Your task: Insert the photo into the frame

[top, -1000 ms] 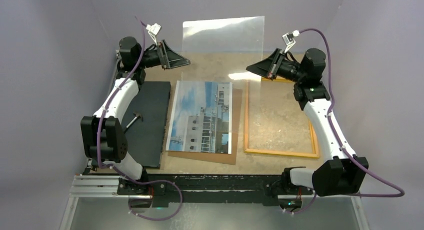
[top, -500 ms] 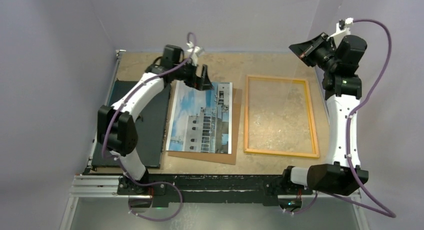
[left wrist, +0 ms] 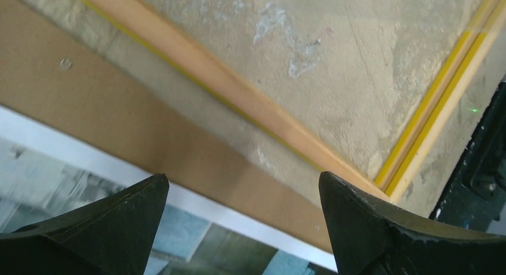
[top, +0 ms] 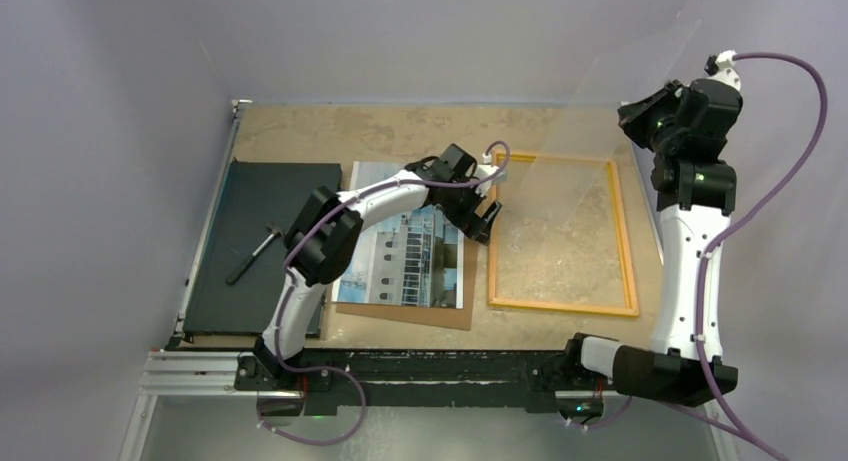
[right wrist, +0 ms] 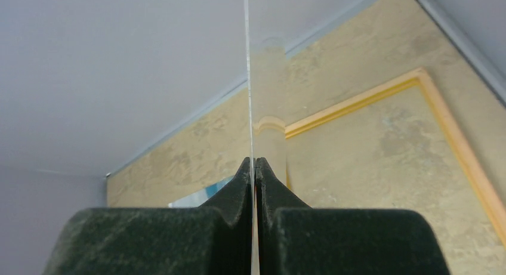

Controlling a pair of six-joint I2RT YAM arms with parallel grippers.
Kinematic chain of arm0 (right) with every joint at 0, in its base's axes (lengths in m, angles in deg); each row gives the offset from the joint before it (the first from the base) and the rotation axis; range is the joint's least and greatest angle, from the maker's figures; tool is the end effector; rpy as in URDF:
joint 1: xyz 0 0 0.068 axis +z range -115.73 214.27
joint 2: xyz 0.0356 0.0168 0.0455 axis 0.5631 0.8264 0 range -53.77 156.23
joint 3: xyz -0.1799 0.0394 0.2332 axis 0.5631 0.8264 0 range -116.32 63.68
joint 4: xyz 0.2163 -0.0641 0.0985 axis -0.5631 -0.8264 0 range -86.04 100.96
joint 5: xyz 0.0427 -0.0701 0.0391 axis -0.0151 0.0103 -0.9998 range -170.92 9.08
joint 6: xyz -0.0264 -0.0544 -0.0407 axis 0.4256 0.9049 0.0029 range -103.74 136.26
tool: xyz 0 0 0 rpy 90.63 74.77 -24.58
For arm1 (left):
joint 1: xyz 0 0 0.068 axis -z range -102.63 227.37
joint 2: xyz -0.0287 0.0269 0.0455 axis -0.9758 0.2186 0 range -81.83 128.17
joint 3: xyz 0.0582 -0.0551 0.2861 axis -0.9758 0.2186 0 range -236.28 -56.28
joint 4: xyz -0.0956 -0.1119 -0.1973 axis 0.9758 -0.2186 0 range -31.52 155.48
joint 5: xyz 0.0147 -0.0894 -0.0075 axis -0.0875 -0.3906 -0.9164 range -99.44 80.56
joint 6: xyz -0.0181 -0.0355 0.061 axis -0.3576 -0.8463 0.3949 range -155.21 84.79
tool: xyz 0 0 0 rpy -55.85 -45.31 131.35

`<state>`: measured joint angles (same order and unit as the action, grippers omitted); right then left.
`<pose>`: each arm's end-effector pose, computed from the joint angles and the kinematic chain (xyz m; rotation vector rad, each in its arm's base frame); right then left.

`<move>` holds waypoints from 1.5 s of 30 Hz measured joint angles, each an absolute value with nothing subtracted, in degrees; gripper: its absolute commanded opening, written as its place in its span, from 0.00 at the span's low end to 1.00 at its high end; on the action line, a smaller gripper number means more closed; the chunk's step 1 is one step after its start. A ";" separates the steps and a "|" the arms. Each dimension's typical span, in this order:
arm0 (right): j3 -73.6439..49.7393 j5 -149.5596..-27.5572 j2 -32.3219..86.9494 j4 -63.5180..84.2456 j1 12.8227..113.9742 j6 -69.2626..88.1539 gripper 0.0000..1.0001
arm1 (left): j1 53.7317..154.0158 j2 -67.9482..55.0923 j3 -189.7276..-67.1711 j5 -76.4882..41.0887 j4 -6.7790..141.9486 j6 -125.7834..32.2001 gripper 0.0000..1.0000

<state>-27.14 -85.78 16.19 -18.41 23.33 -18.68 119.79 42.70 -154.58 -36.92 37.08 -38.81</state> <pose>0.2426 -0.0415 0.5027 0.6170 1.6203 0.3824 0.3424 -0.3508 0.2003 1.0595 2.3947 -0.9130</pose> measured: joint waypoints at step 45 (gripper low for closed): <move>-23.39 -78.92 13.45 -19.59 23.27 -15.64 0.00 | 123.33 52.05 -160.66 -22.24 48.03 -31.66 0.53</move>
<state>-23.39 -78.92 13.45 -19.59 23.27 -15.64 123.33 52.05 -160.66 -22.24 48.03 -31.66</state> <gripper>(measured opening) 0.005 0.525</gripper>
